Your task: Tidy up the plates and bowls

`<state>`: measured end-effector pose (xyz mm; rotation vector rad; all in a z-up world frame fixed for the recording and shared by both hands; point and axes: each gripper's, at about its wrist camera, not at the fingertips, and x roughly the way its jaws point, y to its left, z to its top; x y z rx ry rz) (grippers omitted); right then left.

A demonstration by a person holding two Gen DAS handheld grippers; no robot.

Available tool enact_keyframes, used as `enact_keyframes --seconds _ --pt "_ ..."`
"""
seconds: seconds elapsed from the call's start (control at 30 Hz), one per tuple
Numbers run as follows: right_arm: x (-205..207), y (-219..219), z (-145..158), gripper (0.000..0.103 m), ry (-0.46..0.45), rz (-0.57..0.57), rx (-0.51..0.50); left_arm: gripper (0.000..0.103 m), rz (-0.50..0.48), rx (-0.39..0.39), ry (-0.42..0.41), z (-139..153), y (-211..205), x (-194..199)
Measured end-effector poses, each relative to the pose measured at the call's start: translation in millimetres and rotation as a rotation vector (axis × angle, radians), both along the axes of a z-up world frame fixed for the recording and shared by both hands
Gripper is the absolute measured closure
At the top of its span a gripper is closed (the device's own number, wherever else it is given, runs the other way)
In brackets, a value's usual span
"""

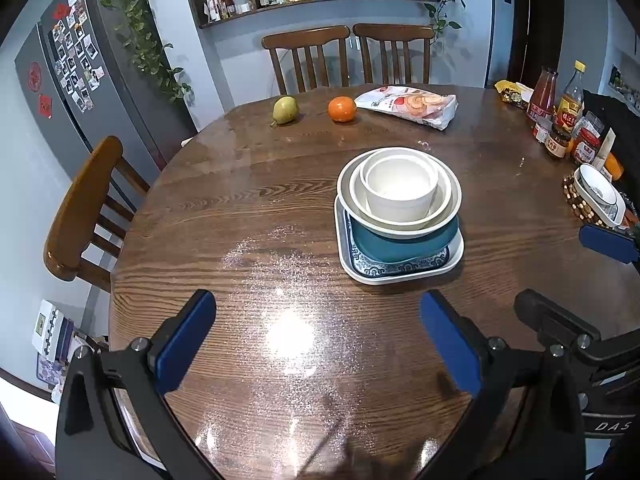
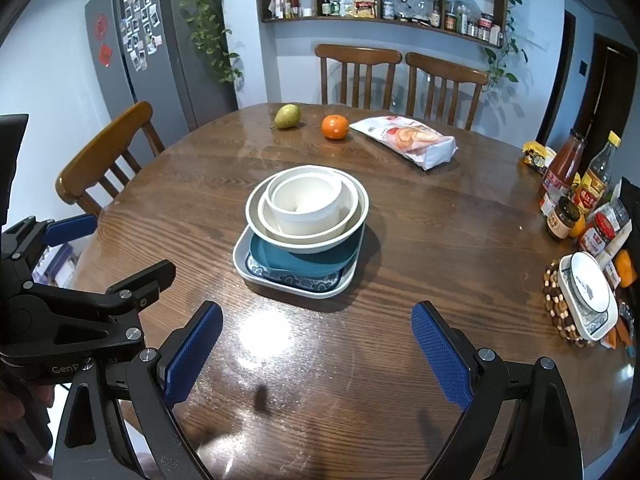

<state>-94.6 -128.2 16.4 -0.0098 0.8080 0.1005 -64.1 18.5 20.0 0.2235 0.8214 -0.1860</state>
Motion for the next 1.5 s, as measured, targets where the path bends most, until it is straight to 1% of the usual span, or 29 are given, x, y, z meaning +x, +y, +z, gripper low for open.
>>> enact_keyframes --seconds 1.5 --pt "7.5 -6.0 -6.6 0.007 0.013 0.007 0.002 0.001 0.006 0.02 0.016 -5.4 -2.9 8.1"
